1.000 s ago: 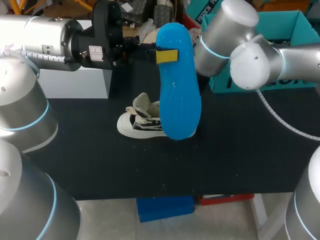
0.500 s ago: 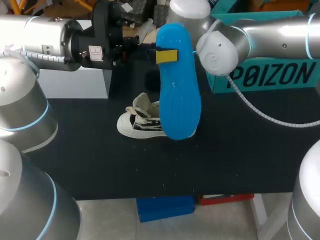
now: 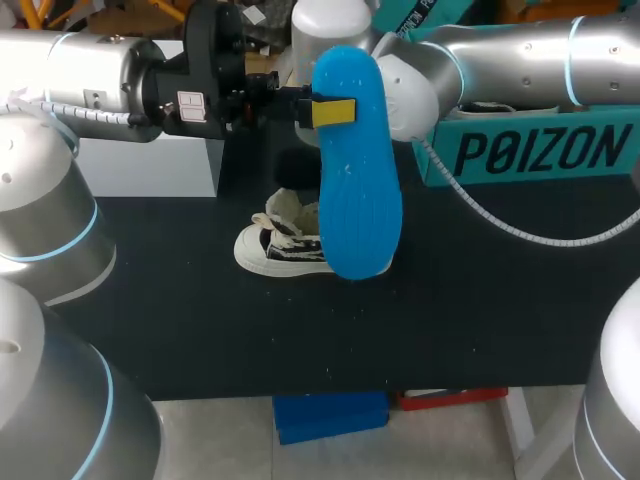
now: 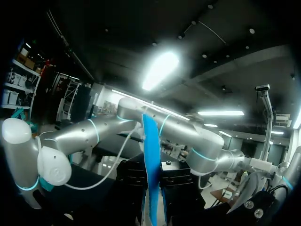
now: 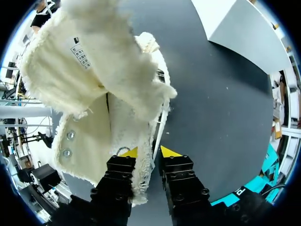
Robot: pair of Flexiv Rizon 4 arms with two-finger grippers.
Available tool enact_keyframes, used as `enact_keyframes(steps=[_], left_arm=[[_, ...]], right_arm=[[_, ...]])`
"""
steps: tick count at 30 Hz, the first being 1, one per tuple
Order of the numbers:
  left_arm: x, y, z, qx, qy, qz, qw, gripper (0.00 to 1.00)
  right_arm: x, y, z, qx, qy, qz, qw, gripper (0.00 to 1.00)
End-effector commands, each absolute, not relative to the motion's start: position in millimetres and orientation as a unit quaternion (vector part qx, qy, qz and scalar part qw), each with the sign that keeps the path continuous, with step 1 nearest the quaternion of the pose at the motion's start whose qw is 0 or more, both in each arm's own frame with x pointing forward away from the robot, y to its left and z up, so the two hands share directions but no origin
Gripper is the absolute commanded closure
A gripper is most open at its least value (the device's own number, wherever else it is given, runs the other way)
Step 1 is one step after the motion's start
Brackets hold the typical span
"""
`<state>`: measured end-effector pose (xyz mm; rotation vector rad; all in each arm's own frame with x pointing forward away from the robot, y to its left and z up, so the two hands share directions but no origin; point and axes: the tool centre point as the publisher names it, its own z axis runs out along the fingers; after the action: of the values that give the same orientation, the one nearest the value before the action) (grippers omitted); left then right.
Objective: Take the shoe out of the shoebox, open the shoe tongue, remove and reinsert the insole, then place the shoe into the shoebox
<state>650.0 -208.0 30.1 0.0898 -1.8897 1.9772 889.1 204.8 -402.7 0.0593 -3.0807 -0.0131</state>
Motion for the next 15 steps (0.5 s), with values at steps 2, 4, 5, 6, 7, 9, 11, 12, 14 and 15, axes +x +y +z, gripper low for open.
enact_keyframes(steps=[2,4,5,6,7,9,11,12,14,15], left_arm=[[649.0,-209.8,29.3,0.034,-0.676,0.709,0.199,1.00],[649.0,-209.8,29.3,0.034,-0.676,0.709,0.199,1.00],[649.0,-209.8,29.3,0.034,-0.676,0.709,0.199,1.00],[649.0,-209.8,29.3,0.034,-0.676,0.709,0.199,1.00],[649.0,-209.8,29.3,0.034,-0.676,0.709,0.199,1.00],[649.0,-209.8,29.3,0.034,-0.676,0.709,0.199,1.00],[649.0,-209.8,29.3,0.034,-0.676,0.709,0.199,1.00],[649.0,-209.8,29.3,0.034,-0.676,0.709,0.199,1.00],[649.0,-209.8,29.3,0.034,-0.676,0.709,0.199,1.00],[649.0,-209.8,29.3,0.034,-0.676,0.709,0.199,1.00]], right_arm=[[892.0,206.9,-400.3,0.037,-0.998,-0.029,0.038,1.00],[892.0,206.9,-400.3,0.037,-0.998,-0.029,0.038,1.00],[892.0,206.9,-400.3,0.037,-0.998,-0.029,0.038,1.00],[892.0,206.9,-400.3,0.037,-0.998,-0.029,0.038,1.00],[892.0,206.9,-400.3,0.037,-0.998,-0.029,0.038,1.00],[892.0,206.9,-400.3,0.037,-0.998,-0.029,0.038,1.00],[892.0,206.9,-400.3,0.037,-0.998,-0.029,0.038,1.00],[892.0,206.9,-400.3,0.037,-0.998,-0.029,0.038,1.00],[892.0,206.9,-400.3,0.037,-0.998,-0.029,0.038,1.00],[892.0,206.9,-400.3,0.037,-0.998,-0.029,0.038,1.00]])
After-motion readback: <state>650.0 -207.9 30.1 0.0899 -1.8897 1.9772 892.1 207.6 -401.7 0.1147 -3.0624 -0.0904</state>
